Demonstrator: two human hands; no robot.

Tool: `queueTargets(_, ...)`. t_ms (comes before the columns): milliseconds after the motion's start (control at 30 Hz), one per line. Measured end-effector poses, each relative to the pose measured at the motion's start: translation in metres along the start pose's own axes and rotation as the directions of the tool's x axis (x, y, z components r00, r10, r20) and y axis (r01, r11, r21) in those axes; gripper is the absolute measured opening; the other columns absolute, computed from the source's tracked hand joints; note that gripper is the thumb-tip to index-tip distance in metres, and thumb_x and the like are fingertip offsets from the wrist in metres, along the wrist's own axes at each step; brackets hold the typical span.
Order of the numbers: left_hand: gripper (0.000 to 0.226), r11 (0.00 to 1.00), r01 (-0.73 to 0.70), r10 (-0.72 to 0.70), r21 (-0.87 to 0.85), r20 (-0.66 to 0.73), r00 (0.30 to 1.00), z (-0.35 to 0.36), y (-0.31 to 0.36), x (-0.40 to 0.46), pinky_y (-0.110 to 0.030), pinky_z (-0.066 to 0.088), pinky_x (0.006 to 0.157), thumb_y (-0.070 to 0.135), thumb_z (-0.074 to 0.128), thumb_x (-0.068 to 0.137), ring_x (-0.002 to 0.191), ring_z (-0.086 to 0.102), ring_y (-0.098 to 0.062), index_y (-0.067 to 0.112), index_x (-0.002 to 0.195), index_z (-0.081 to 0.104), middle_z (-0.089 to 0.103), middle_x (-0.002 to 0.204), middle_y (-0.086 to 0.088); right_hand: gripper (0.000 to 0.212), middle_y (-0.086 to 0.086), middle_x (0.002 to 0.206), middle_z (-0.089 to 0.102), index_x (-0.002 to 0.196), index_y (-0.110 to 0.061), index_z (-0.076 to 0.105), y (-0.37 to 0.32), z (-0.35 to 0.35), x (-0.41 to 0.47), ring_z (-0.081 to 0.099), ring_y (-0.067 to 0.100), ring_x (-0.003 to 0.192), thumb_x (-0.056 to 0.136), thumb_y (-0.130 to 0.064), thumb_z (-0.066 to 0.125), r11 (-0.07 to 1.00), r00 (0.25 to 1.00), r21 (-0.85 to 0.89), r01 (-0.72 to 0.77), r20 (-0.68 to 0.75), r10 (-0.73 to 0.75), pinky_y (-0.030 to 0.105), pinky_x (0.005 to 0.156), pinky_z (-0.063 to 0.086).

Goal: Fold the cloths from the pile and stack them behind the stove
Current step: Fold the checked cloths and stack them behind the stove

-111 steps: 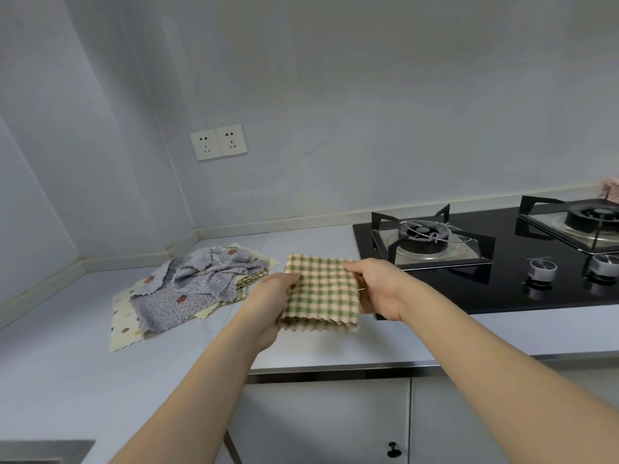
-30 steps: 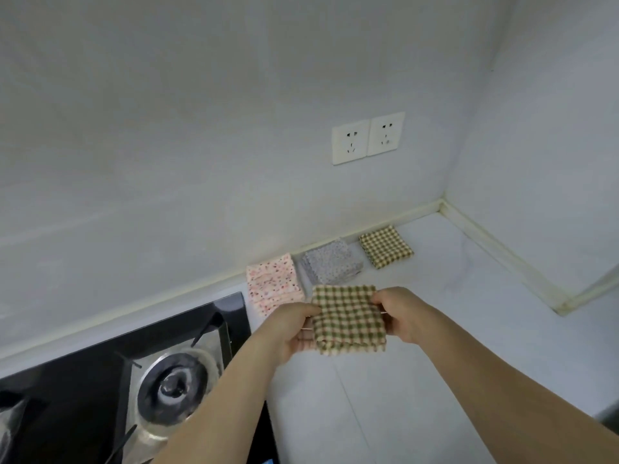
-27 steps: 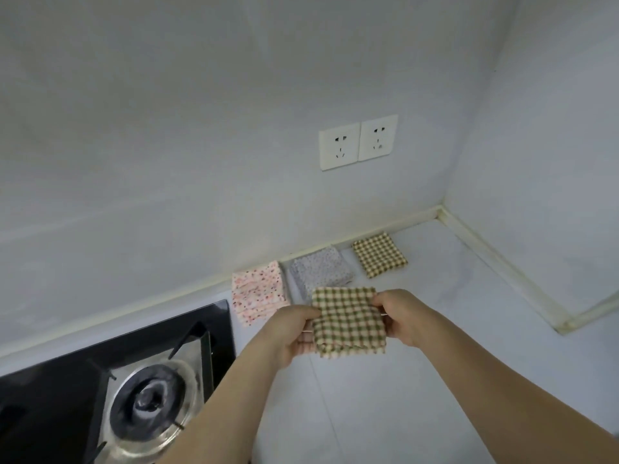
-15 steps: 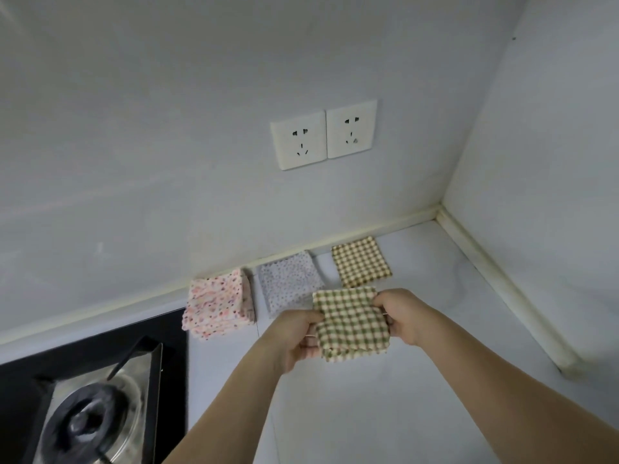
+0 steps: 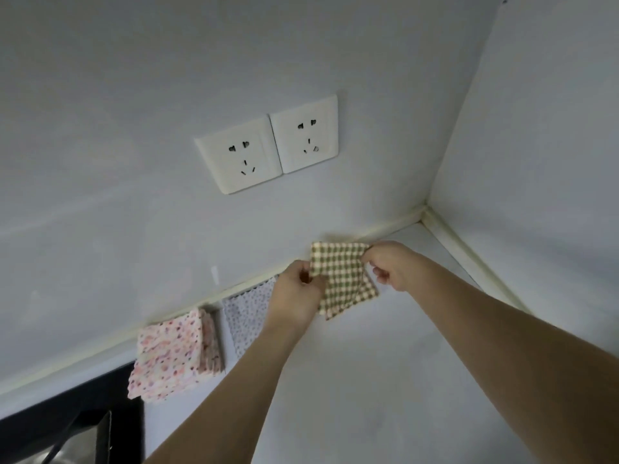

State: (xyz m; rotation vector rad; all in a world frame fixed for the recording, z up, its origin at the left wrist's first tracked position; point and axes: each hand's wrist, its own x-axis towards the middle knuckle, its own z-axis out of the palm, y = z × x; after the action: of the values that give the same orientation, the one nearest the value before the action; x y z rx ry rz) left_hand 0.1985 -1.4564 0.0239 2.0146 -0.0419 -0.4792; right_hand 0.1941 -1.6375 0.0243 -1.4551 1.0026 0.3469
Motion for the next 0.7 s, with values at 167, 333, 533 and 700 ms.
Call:
queueTargets(167,0.018,0.367,-0.611,0.753,0.701,0.161,0.638,0.011,-0.008,0.028,-0.035,0.047,0.065,0.021,0.051,0.082,0.081,0.054,-0.026,0.014,0.094,0.062,0.059,0.089,-0.005,0.021,0.010,0.078,0.059,0.089,-0.009,0.057,-0.018,0.001,0.026,0.056,0.022,0.070,0.099,-0.021,0.043,0.942,0.982,0.333,-0.043,0.190,-0.022,0.032,0.062,0.048)
queueTargets(333,0.017,0.108,-0.665,0.725,0.739,0.400,0.561,0.045,-0.042,0.039,-0.036,0.050,0.060,0.013,0.060,0.074,0.075,0.057,-0.028,0.013,0.091,0.062,0.058,0.086,-0.007,0.018,0.009,0.110,0.066,0.106,-0.011,0.063,-0.002,0.008,0.059,0.063,0.021,0.094,0.088,-0.010,0.062,0.987,0.993,0.151,0.055,0.097,-0.070,0.033,0.080,0.053)
queueTargets(533,0.028,0.167,-0.696,0.641,0.698,0.460,0.615,0.062,-0.069,0.034,-0.033,0.051,0.055,0.010,0.040,0.077,0.072,0.056,-0.024,0.010,0.092,0.065,0.060,0.089,-0.007,0.046,0.004,0.126,0.059,0.133,-0.016,0.052,0.029,0.009,0.076,0.058,0.020,0.109,0.090,0.002,0.051,0.993,0.993,-0.006,0.114,0.043,-0.114,0.039,0.095,0.050)
queueTargets(700,0.024,0.206,-0.716,0.661,0.667,0.445,0.605,0.062,-0.069,0.030,-0.029,0.047,0.057,0.003,0.045,0.078,0.070,0.052,-0.021,0.011,0.089,0.064,0.056,0.083,-0.004,0.045,-0.001,0.125,0.060,0.130,-0.020,0.054,0.031,0.010,0.080,0.057,0.018,0.113,0.090,0.001,0.052,0.974,0.970,0.041,0.221,0.089,-0.224,0.042,0.101,0.047)
